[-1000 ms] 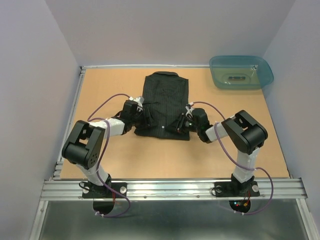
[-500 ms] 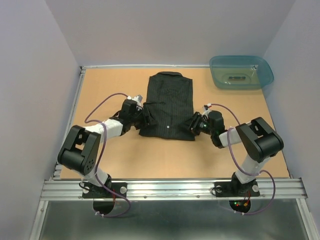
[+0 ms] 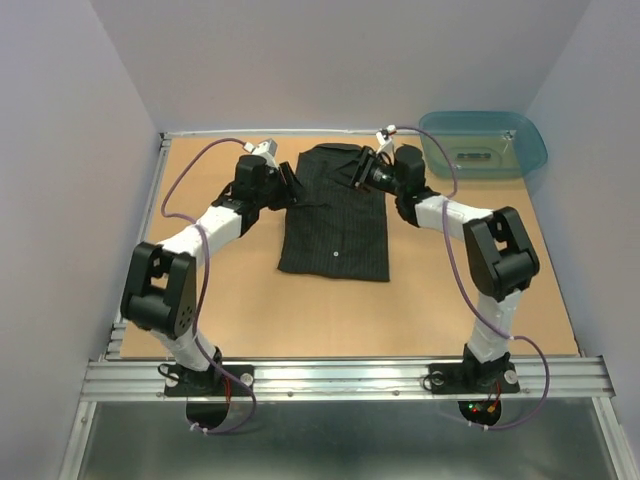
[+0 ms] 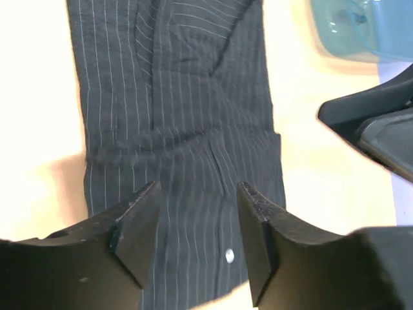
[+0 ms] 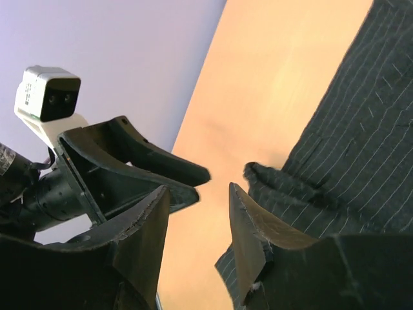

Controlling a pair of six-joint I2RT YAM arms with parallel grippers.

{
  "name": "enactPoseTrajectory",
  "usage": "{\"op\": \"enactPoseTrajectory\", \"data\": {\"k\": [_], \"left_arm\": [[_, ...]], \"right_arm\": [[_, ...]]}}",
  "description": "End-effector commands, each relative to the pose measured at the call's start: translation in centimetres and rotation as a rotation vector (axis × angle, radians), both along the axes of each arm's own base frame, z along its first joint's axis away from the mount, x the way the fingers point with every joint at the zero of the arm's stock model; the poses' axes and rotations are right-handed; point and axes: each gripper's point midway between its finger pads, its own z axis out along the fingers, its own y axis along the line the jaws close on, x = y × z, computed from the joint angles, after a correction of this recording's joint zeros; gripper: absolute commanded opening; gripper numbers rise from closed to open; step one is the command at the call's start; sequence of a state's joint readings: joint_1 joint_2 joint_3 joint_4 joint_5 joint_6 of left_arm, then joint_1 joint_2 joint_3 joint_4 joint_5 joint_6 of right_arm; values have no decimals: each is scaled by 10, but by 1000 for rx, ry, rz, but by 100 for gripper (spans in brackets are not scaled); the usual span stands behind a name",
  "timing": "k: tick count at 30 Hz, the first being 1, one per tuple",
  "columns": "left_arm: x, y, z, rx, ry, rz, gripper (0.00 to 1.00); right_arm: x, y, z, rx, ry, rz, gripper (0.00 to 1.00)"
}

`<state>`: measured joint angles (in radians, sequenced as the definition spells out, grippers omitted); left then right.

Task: Fold and stack the long sleeve shirts
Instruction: Fold the shirt

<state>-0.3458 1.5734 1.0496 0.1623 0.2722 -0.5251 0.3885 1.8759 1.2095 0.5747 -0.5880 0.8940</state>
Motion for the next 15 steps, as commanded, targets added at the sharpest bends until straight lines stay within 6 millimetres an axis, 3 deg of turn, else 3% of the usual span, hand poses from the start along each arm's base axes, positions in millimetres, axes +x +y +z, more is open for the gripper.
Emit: {"op": "enactPoseTrajectory", "data": {"k": [1, 2, 3, 4, 6, 9, 11, 13, 15], "left_arm": [[20, -18, -30, -14, 70, -48, 56], [28, -21, -31, -15, 67, -48, 55], [33, -21, -52, 5, 102, -42, 55], [37, -20, -58, 9, 111, -37, 55], [46, -20, -70, 16, 126, -28, 55], [52, -12, -111, 39, 204, 2, 54], [53, -9, -121, 40, 223, 15, 54], [58, -6, -122, 38, 218, 22, 55], [61, -11, -107, 26, 168, -18, 55]], "right_arm": [[13, 24, -45, 10, 113, 51, 48], [16, 25, -52, 15, 121, 48, 48], [19, 25, -61, 13, 141, 40, 48], [22, 24, -84, -7, 173, 27, 48], [21, 22, -106, -33, 198, 16, 47], [22, 3, -150, -80, 273, -48, 47], [21, -10, -168, -99, 303, -78, 47], [26, -25, -172, -106, 305, -104, 47], [30, -34, -155, -86, 283, -103, 48]]}}
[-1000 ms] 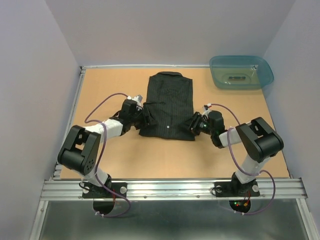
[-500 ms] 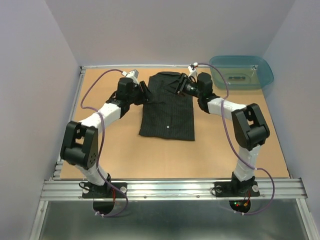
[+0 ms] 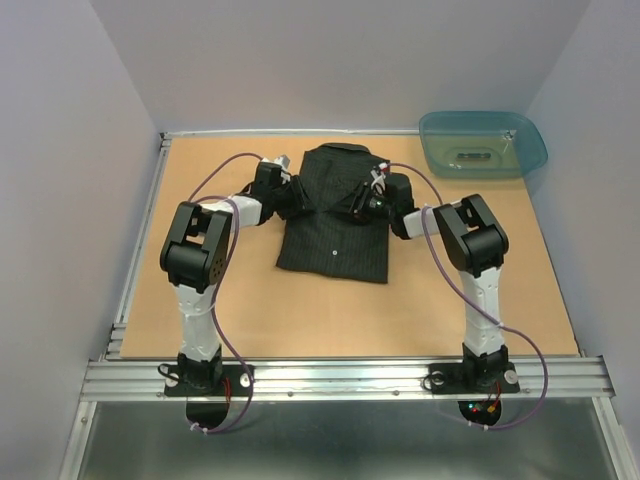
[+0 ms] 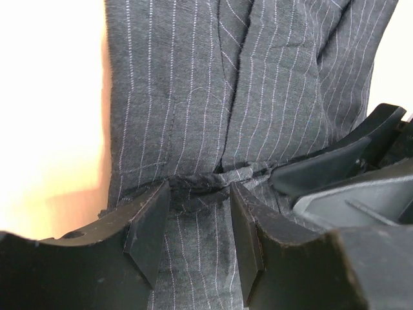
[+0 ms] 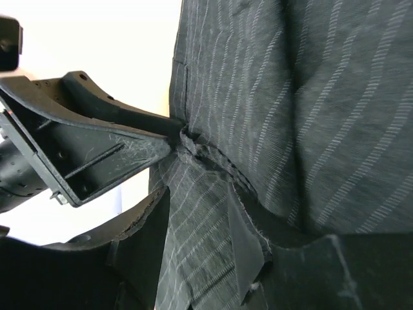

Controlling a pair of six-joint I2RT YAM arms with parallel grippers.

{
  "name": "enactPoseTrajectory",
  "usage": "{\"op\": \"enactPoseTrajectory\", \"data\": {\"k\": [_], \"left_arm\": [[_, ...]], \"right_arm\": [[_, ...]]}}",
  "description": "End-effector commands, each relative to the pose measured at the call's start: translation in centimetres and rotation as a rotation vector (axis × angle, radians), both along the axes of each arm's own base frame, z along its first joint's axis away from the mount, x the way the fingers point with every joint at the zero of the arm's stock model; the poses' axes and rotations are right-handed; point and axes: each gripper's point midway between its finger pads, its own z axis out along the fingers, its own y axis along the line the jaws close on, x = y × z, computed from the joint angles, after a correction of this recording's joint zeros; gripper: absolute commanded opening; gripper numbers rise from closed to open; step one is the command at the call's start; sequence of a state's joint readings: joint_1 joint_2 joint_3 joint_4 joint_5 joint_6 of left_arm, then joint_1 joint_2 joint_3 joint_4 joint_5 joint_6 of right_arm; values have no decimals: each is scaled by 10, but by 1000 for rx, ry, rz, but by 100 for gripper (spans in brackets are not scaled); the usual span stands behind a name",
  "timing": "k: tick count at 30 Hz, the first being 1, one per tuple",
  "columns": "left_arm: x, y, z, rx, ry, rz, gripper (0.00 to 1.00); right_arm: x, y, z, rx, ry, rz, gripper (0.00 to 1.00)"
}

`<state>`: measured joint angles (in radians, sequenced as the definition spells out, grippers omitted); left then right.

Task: Fold and stack the long sleeve shirts
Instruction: Fold the shirt

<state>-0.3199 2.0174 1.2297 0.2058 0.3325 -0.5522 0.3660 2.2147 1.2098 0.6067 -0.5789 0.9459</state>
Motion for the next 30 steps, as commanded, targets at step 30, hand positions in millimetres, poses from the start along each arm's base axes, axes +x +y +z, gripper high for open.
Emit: {"op": "enactPoseTrajectory", "data": {"k": [30], "left_arm": [[-150, 41, -6, -110, 20, 132, 57]], "right_arm": [[-146, 47, 2, -5, -1, 153, 51]]}}
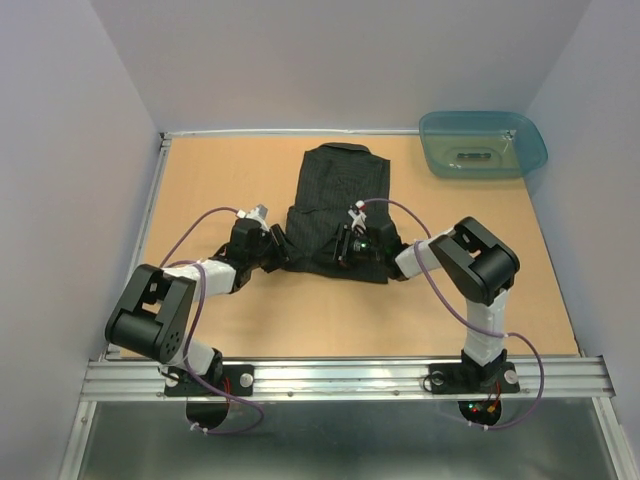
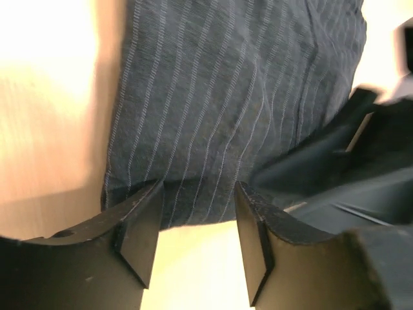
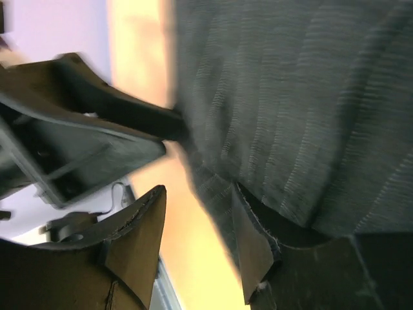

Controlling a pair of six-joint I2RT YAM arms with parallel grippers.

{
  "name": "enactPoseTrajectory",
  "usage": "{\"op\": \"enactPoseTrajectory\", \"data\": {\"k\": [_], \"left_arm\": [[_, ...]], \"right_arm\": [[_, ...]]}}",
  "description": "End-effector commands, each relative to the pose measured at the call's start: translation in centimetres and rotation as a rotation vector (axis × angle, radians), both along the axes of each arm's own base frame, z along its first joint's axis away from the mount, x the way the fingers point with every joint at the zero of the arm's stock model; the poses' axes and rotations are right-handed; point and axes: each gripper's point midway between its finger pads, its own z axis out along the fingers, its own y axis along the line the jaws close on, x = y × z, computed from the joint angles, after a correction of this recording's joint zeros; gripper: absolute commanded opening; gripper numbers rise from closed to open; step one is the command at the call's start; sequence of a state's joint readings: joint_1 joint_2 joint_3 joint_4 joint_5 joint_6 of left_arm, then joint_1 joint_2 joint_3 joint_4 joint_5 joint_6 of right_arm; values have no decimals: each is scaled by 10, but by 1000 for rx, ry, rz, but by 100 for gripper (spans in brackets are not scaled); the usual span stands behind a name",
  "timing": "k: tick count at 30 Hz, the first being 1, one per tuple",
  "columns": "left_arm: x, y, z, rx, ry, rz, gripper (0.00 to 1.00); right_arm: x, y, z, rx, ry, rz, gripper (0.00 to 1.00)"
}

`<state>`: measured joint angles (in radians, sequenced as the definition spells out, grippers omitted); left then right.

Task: Fold and stack the long sleeve shirts
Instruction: Fold the shirt

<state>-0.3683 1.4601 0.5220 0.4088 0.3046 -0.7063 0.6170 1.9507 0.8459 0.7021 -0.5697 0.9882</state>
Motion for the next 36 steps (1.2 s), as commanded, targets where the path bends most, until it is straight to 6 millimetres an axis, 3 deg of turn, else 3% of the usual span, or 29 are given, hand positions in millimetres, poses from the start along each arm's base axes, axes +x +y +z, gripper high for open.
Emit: {"op": "enactPoseTrajectory", "data": {"k": [1, 4, 6, 12, 15, 18, 22, 26, 30, 33, 36], "left_arm": [[1, 11, -19, -19, 28, 82, 56], [-7, 23, -35, -17, 80, 141, 53], [-12, 29, -40, -16, 94, 155, 52], [-12, 42, -29, -10, 50, 204, 52], [-14, 45, -32, -4, 63, 215, 52], [-15, 44, -33, -12, 74, 210, 52], [-12, 40, -18, -34, 40, 192, 52], [-2, 37, 20, -43, -66, 163, 66], [5, 16, 69, -89, -178, 69, 70], [2, 6, 74, -103, -184, 31, 68], [8, 9, 54, -82, -147, 67, 63]], "right_arm": [[3, -19, -33, -50, -12, -86, 51], [0, -36, -53, -92, 16, -118, 51], [-1, -59, -64, -122, 47, -168, 51], [-1, -105, -58, -123, 44, -224, 51], [-6, -116, -60, -122, 48, -211, 51], [-9, -118, -55, -106, 32, -170, 51], [-9, -113, -24, -47, -27, -127, 51], [-5, -108, 16, -1, -91, -104, 51], [-7, -109, 32, -6, -104, -97, 51], [-12, -109, 27, -11, -90, -83, 50], [-22, -116, -5, -62, -24, -98, 48]]}}
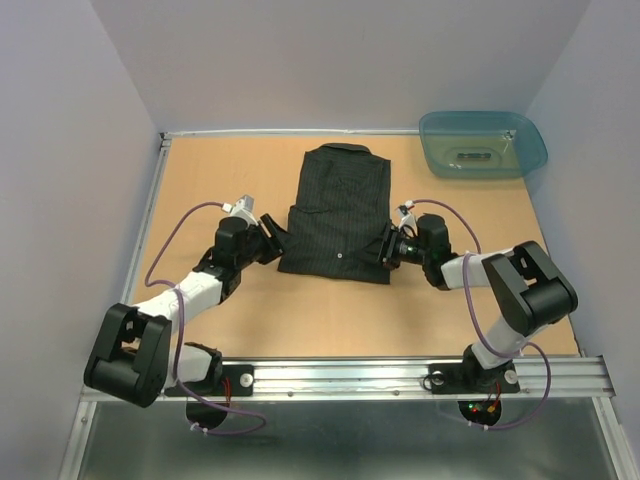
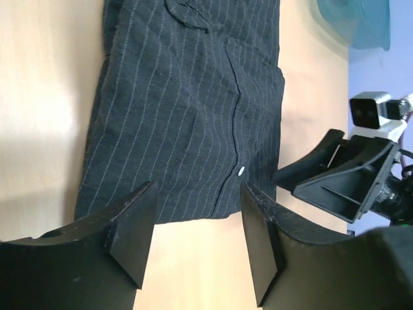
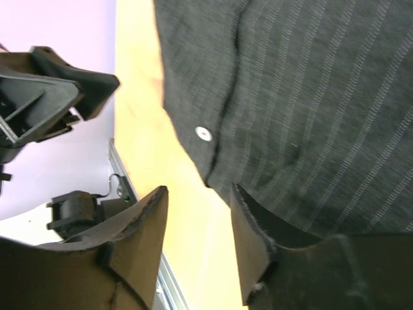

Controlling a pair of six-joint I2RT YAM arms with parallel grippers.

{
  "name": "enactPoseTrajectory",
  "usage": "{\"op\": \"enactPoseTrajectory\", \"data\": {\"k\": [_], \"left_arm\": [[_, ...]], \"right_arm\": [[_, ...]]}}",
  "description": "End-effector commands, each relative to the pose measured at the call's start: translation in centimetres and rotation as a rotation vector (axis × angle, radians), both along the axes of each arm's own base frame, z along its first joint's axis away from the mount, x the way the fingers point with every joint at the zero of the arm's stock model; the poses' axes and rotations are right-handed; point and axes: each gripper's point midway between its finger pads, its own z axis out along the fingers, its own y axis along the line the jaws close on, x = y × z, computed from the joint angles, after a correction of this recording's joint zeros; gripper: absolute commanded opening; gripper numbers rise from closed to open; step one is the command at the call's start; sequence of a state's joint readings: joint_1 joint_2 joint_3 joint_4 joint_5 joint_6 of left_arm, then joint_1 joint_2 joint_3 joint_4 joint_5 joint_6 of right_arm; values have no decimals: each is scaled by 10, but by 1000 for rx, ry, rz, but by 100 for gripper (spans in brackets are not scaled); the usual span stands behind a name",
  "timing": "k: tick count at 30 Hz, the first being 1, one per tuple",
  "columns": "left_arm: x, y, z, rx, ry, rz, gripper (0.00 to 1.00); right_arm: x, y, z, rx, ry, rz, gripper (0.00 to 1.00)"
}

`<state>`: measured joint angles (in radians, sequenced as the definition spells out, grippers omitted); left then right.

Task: Fold and stack the long sleeve shirts
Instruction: Fold the shirt

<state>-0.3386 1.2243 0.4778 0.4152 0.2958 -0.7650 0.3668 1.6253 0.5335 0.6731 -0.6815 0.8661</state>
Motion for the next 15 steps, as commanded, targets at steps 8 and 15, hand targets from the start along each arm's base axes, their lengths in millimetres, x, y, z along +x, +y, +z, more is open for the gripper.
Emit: {"op": "enactPoseTrajectory", "data": {"k": [8, 15], "left_arm": [[24, 0, -51, 47, 100, 41, 56], [65, 7, 15, 94, -40, 68, 56]], "right_arm": [[-17, -32, -65, -126, 115, -79, 45], [10, -34, -15, -133, -42, -79, 45]]}}
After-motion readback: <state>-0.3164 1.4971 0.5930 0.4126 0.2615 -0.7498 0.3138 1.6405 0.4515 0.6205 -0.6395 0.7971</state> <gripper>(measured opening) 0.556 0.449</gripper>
